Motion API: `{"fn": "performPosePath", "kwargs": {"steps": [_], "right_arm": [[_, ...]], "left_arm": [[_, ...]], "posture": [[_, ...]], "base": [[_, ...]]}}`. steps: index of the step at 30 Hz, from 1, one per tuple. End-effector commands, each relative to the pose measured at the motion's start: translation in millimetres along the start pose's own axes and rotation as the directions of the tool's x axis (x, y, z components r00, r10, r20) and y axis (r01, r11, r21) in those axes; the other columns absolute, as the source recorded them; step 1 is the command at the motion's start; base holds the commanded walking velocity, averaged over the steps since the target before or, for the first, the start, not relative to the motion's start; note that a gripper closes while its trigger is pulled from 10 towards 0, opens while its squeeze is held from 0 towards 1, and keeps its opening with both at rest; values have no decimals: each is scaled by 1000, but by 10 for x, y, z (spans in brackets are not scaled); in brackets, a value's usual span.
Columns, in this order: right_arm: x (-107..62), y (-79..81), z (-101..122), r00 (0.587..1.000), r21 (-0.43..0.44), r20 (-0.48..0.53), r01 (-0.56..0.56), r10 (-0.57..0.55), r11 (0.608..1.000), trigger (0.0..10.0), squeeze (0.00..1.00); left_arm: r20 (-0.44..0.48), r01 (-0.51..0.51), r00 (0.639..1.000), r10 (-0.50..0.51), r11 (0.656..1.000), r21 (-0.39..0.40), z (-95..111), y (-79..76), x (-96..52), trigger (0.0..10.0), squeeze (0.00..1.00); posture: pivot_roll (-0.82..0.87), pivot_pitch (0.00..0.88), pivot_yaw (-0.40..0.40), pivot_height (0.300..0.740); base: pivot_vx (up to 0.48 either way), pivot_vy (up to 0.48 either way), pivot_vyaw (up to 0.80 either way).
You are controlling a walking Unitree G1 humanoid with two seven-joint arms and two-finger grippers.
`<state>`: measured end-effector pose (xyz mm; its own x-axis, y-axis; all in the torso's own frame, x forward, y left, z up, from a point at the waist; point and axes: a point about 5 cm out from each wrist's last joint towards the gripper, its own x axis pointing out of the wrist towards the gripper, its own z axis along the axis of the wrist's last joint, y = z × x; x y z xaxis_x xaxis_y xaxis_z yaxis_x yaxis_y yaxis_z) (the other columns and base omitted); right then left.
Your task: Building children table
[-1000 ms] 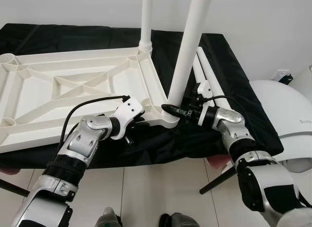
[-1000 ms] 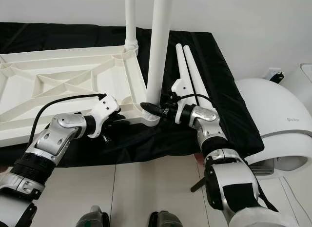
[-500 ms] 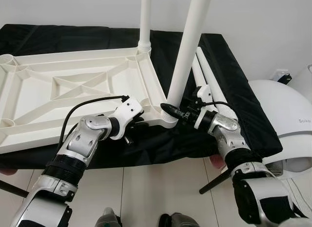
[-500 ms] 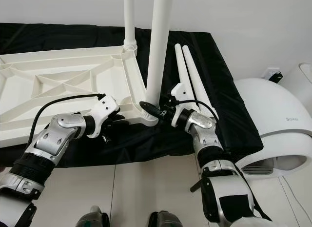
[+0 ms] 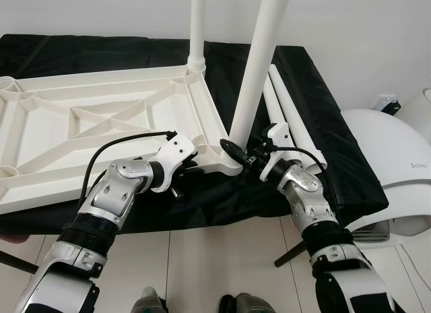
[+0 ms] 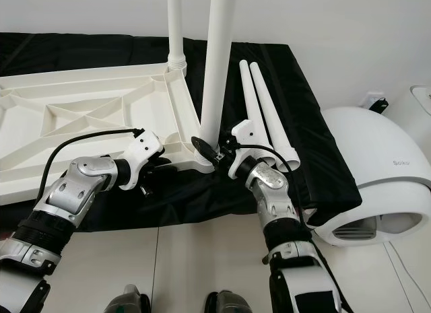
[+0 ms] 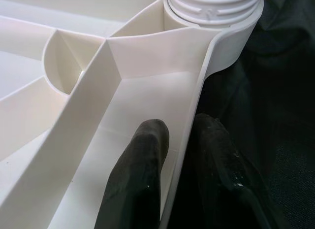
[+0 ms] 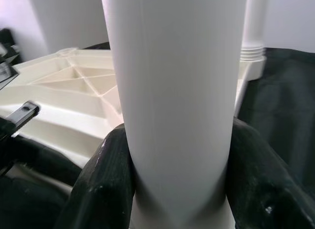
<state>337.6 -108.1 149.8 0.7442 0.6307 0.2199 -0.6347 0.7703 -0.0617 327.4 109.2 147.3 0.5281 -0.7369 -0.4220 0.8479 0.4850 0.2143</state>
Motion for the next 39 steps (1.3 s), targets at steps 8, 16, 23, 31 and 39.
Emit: {"fn": "performPosePath", "kwargs": {"steps": [8, 16, 23, 31, 39], "right_arm": [[84, 200, -7, 990, 51, 14, 141, -141, 989, 10000, 0], [84, 374, -84, 946, 48, -13, 323, -323, 945, 10000, 0], [76, 503, -152, 898, 38, -70, 438, -435, 898, 10000, 0], [62, 519, -166, 878, 28, -84, 475, -472, 879, 10000, 0], [60, 569, -155, 897, 64, -85, 439, -433, 896, 10000, 1000]], "left_arm": [[6, 38, 999, -38, 999, -15, -2, -80, 55, 10000, 0], [5, 37, 999, -37, 999, -15, 4, -71, 54, 10000, 0], [4, 41, 999, -41, 999, -10, 11, -71, 62, 10000, 0], [4, 45, 999, -45, 999, -5, 18, -71, 66, 10000, 0], [3, 45, 999, -45, 999, -2, 22, -66, 65, 10000, 0]], "posture": [[32, 70, -44, 740], [34, 69, -45, 740], [32, 65, -42, 740], [32, 57, -41, 740], [33, 48, -44, 740]], "base": [[0, 0, 0], [0, 0, 0], [0, 0, 0], [0, 0, 0], [0, 0, 0]]}}
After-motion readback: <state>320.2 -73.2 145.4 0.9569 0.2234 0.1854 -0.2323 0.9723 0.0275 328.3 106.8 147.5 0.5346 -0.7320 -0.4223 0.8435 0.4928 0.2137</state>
